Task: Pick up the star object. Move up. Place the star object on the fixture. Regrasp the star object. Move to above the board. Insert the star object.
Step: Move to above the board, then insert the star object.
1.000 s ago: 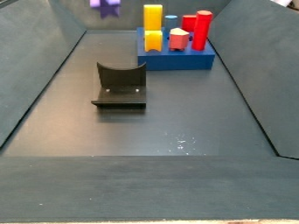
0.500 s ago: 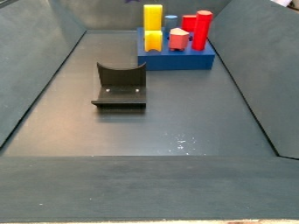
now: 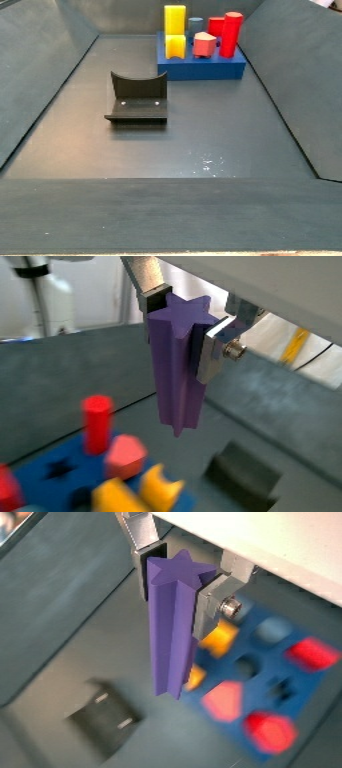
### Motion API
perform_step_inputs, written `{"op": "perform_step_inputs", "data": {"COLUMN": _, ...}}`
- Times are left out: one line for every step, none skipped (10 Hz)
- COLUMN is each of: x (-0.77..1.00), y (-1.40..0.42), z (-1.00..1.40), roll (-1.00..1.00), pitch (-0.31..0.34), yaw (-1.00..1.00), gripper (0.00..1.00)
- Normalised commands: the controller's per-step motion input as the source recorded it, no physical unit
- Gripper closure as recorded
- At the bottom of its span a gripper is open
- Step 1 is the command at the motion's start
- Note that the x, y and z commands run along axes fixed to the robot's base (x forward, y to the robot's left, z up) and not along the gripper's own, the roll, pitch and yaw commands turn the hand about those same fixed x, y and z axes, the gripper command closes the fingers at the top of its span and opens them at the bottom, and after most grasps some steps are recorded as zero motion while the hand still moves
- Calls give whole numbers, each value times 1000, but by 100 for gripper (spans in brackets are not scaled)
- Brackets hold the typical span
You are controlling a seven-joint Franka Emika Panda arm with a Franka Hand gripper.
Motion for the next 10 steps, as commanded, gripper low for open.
{"op": "perform_step_inputs", "data": {"x": -423, "y": -573, "z": 43, "roll": -1000, "pitch": -90, "yaw": 37, "gripper": 100}}
{"op": "perform_step_inputs", "data": {"x": -269, "y": -318, "z": 28, "roll": -1000, "pitch": -98, "yaw": 24, "gripper": 100}}
{"op": "perform_step_inputs", "data": {"x": -148, "y": -132, "z": 10, "roll": -930, "pitch": -91, "yaw": 11, "gripper": 100}}
{"op": "perform_step_inputs", "data": {"x": -105, "y": -70, "z": 3, "roll": -704, "pitch": -77, "yaw": 8, "gripper": 100}}
{"op": "perform_step_inputs", "data": {"x": -81, "y": -36, "z": 4, "roll": -486, "pitch": -65, "yaw": -1, "gripper": 100}}
{"op": "perform_step_inputs", "data": {"x": -58, "y": -22, "z": 2, "roll": -319, "pitch": -53, "yaw": -4, "gripper": 100}}
{"op": "perform_step_inputs", "data": {"x": 0, "y": 0, "z": -3, "roll": 0, "pitch": 0, "yaw": 20, "gripper": 100}}
{"op": "perform_step_inputs", "data": {"x": -386, "y": 91, "z": -469, "roll": 0, "pitch": -91, "yaw": 0, "gripper": 100}}
{"op": "perform_step_inputs", "data": {"x": -777, "y": 89, "z": -417, "roll": -41, "pitch": -179, "yaw": 0, "gripper": 100}}
{"op": "perform_step_inputs", "data": {"x": -863, "y": 109, "z": -277, "roll": -154, "pitch": -196, "yaw": 0, "gripper": 100}}
